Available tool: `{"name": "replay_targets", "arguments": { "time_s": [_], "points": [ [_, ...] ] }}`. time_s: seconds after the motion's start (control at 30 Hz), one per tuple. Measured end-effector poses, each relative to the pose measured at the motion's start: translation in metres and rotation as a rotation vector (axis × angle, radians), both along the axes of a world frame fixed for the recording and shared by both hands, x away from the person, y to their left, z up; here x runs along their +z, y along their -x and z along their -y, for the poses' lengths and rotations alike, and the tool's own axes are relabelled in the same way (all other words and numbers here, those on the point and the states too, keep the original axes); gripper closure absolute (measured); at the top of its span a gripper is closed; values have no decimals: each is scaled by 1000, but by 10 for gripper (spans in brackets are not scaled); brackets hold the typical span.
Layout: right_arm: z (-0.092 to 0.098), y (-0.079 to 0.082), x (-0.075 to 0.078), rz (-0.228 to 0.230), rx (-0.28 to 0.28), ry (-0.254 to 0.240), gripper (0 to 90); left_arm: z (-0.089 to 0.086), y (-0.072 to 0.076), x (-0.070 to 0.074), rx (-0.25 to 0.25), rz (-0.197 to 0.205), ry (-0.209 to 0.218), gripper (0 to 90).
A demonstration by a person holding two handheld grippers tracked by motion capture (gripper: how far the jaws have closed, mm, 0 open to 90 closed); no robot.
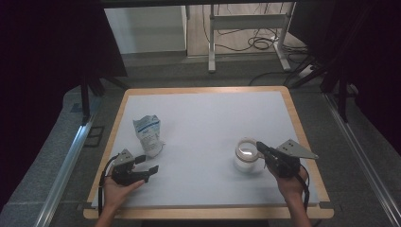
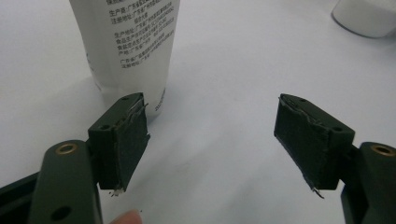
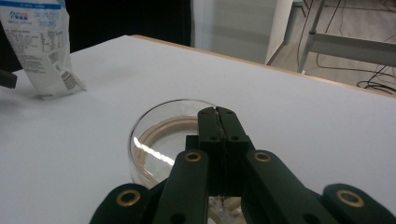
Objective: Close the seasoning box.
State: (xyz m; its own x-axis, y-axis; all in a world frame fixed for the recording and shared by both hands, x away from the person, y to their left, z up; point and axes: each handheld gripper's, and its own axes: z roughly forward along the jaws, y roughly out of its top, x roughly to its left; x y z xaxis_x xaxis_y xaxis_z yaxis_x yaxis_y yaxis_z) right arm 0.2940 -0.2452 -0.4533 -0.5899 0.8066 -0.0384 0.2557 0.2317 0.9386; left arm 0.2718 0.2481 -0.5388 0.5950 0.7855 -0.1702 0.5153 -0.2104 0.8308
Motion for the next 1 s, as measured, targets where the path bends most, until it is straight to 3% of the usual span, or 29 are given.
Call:
{"name": "replay_targets", "arguments": {
  "time_s": [0.13, 0.37, 0.57, 0.83, 1.0],
  "points": [
    [15, 2, -2, 11, -15, -38, 879, -1, 0, 1, -4, 0, 10, 259],
    [47, 5, -16, -2, -84, -75, 604, -2, -1, 0, -5, 0, 16, 259],
    [69, 10, -31, 19, -123, -72, 532, -1, -2, 0, -1, 3, 15, 259],
    [84, 10, -56, -29, -162, -75, 492, 0, -3, 0, 9, -1, 8, 259],
    [85, 10, -60, -32, -171, -75, 468, 0, -3, 0, 10, 2, 9, 259]
  ]
}}
